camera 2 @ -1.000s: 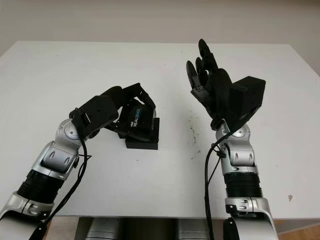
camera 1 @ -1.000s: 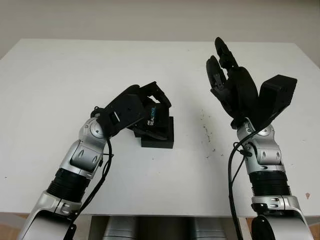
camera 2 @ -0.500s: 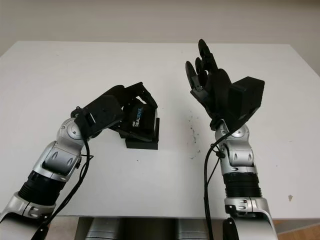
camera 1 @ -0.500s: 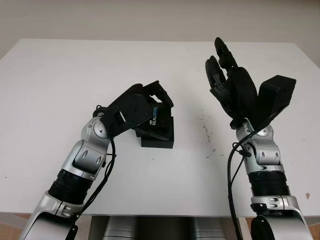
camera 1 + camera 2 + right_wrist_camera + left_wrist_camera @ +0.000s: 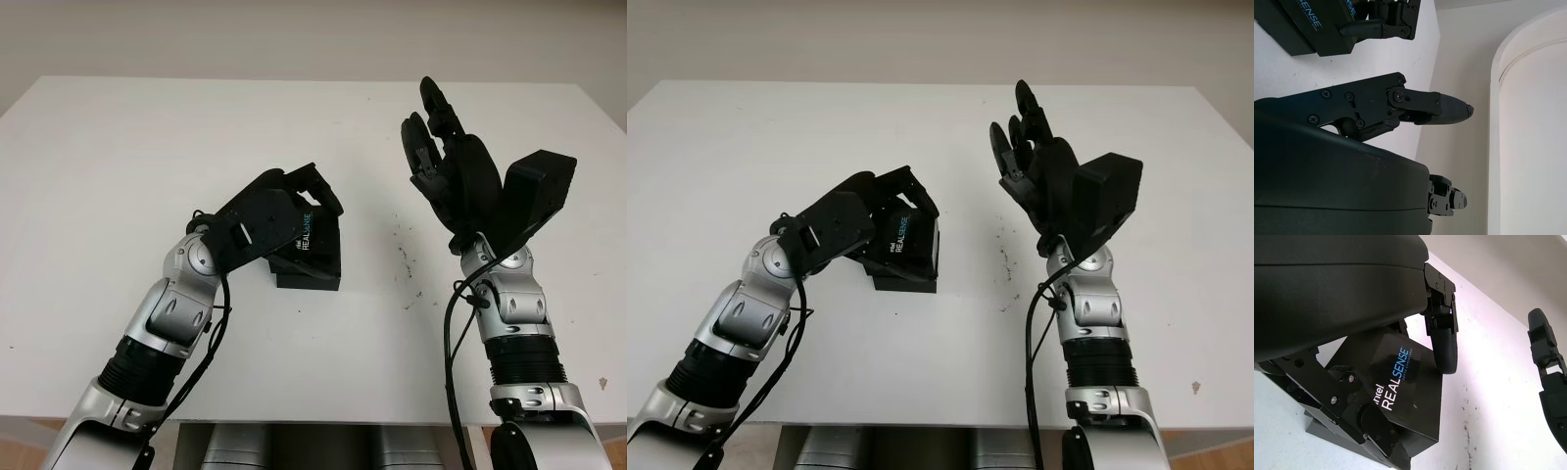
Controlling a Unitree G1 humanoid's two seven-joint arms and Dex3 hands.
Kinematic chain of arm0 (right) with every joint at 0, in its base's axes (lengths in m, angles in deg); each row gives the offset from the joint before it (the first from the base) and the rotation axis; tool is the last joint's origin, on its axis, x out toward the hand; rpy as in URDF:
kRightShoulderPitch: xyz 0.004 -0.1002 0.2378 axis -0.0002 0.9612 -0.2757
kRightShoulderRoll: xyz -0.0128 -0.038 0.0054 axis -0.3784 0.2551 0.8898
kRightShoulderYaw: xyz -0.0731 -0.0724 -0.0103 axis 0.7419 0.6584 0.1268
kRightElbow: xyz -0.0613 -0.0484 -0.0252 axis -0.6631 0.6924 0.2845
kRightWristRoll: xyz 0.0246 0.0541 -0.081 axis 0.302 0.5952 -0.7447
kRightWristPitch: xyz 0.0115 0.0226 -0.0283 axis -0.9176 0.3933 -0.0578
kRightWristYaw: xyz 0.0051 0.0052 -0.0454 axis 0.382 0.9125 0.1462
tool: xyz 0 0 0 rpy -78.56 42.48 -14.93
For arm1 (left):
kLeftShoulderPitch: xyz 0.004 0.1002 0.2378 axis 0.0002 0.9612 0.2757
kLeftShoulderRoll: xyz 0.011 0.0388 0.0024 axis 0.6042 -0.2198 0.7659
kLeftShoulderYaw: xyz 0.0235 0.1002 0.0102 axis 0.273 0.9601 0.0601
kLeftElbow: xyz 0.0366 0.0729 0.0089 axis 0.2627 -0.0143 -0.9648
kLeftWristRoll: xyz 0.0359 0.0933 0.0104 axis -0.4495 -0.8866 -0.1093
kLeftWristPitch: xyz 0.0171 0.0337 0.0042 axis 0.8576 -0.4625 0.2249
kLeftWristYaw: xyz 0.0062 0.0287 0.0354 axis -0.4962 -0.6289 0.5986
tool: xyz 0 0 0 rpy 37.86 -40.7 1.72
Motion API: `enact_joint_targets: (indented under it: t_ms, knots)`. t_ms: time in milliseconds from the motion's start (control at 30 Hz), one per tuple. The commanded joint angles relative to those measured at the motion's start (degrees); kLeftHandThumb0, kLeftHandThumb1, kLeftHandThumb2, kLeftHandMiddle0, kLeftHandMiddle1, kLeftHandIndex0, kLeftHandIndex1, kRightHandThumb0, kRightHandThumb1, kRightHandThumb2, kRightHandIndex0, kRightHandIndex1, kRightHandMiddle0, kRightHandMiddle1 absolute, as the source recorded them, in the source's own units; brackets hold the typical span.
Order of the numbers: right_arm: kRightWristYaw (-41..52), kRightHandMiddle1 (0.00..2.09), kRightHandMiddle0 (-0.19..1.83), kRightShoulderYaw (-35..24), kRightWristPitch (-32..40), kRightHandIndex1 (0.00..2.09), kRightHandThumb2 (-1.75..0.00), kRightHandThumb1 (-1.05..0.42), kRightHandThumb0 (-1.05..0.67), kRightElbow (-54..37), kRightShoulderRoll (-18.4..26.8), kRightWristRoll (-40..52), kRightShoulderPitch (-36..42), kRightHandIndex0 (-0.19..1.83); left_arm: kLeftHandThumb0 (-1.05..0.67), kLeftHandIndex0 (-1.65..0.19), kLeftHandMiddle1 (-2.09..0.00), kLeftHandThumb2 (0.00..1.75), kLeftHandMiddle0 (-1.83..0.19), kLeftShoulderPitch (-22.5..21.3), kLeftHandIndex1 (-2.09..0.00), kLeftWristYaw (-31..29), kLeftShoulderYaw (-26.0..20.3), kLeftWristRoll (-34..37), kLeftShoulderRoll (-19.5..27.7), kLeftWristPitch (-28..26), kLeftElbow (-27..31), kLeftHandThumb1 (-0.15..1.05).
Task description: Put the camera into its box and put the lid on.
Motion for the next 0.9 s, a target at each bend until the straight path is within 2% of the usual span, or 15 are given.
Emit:
enact_joint_targets:
  t_ms: [0, 367, 600, 867]
  knots:
    - [-0.2, 0.07, -0.01, 0.33, -0.3, 0.06, -0.46, -1.05, -0.57, -0.18, -0.38, -0.21, -0.99, -0.07, -0.1, -0.22, -1.54, 0.05, -0.37, 0.52, -1.53, 0.22, 0.12, -0.1, -0.42, -0.3, 1.3, 0.97]
    - [-0.36, 0.08, 0.01, 0.33, -0.18, 0.06, -0.46, -1.05, -0.58, -0.61, -0.52, 0.15, -0.85, -0.06, -0.11, -0.21, -1.53, 0.06, -0.36, 0.55, -1.51, 0.14, 1.22, -1.15, -0.64, -1.87, 2.03, 0.98]
    - [-0.39, 0.07, 0.0, 0.38, 0.16, 0.06, -0.47, -1.05, -0.57, -1.1, -0.33, 0.03, -0.56, -0.06, -0.1, -0.2, -1.57, 0.05, -0.33, 0.52, -1.56, 0.58, 1.5, -1.29, -1.79, -1.96, 1.48, 0.98]
    - [-0.08, 0.07, 0.0, 0.29, 0.0, 0.06, -0.47, -1.05, -0.56, -1.1, -0.02, 0.16, -0.49, -0.06, -0.09, -0.22, -1.63, 0.05, -0.38, 0.32, -1.62, 1.66, 2.61, -2.2, -2.23, -0.91, 0.2, 0.97]
